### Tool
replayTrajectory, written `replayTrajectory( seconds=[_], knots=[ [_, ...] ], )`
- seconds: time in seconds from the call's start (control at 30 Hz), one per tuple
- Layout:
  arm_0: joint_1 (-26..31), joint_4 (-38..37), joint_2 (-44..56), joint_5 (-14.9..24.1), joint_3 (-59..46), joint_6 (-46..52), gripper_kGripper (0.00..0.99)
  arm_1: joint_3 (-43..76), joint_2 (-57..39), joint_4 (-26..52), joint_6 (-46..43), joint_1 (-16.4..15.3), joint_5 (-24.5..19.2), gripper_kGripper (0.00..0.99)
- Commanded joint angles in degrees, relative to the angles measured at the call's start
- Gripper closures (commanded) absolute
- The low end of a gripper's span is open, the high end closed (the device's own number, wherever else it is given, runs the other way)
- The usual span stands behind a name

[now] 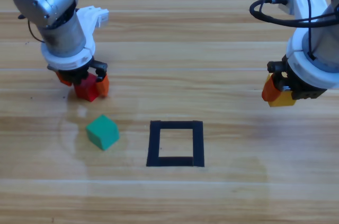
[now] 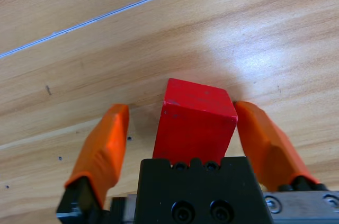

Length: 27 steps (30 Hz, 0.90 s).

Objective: Stack the blocks in the rectangular block: red at the bottom, yellow in the middle, green on top

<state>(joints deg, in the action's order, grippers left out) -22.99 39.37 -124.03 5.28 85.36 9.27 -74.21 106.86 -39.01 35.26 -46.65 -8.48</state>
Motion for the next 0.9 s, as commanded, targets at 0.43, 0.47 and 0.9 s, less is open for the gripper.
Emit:
replayTrajectory(
  seconds=[0.43,0.47,0.9],
  knots=[
    [-2.3,0.4,5.2,1.7,-1.9,3.9,0.904,4.6,-5.0,0.2,0.4,-0.5,0.0,0.972],
    [-3.0,0.8,6.0,2.2,-1.8,5.1,0.916,4.6,-5.0,0.2,0.4,-0.5,0.0,0.972],
    [-20.6,19.8,0.4,-3.8,24.8,20.9,0.99,4.6,-5.1,0.2,-0.3,-0.5,0.2,0.972]
  ],
)
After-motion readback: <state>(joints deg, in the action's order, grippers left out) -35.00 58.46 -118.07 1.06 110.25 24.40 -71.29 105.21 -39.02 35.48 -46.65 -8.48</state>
